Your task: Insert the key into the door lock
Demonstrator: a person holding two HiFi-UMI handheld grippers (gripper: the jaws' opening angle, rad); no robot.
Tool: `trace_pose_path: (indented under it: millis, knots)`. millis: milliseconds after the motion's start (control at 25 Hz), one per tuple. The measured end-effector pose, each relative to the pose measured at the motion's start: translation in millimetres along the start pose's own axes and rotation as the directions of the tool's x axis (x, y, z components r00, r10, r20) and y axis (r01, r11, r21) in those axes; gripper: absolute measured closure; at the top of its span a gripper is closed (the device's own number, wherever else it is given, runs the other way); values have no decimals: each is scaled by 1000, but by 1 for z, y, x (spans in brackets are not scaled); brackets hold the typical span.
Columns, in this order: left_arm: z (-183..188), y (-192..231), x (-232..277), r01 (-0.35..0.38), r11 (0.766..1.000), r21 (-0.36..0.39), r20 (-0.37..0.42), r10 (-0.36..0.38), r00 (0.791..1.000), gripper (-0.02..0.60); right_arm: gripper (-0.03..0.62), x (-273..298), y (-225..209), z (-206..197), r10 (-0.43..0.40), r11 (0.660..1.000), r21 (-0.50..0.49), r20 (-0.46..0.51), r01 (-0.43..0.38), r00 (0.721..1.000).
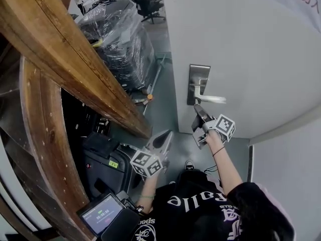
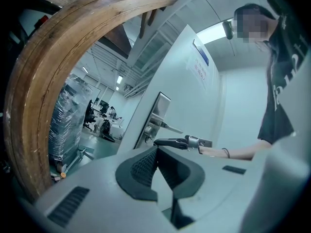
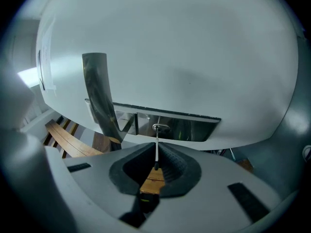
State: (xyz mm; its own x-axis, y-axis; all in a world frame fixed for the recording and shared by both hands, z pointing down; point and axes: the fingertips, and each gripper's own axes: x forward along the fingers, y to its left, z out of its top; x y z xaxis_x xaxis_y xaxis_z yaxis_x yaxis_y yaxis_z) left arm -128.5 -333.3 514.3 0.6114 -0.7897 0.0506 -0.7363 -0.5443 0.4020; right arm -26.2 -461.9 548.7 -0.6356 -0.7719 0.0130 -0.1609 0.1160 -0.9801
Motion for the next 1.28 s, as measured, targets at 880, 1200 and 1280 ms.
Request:
trace_pose_path:
  millis: [880, 1200, 1280]
  knots:
    - [0, 14, -8, -43, 999, -4, 8, 43, 999, 577, 557, 17, -5, 10, 48, 990, 129, 69, -57, 996]
    - [0, 20, -5, -51, 999, -1, -4, 51, 999, 577, 557, 34, -6, 21, 35, 997, 62, 55, -38, 998]
    - [1, 21, -5, -56, 998, -3, -5, 56, 998, 577, 557, 36, -5, 24, 30, 999, 24, 41, -31, 999]
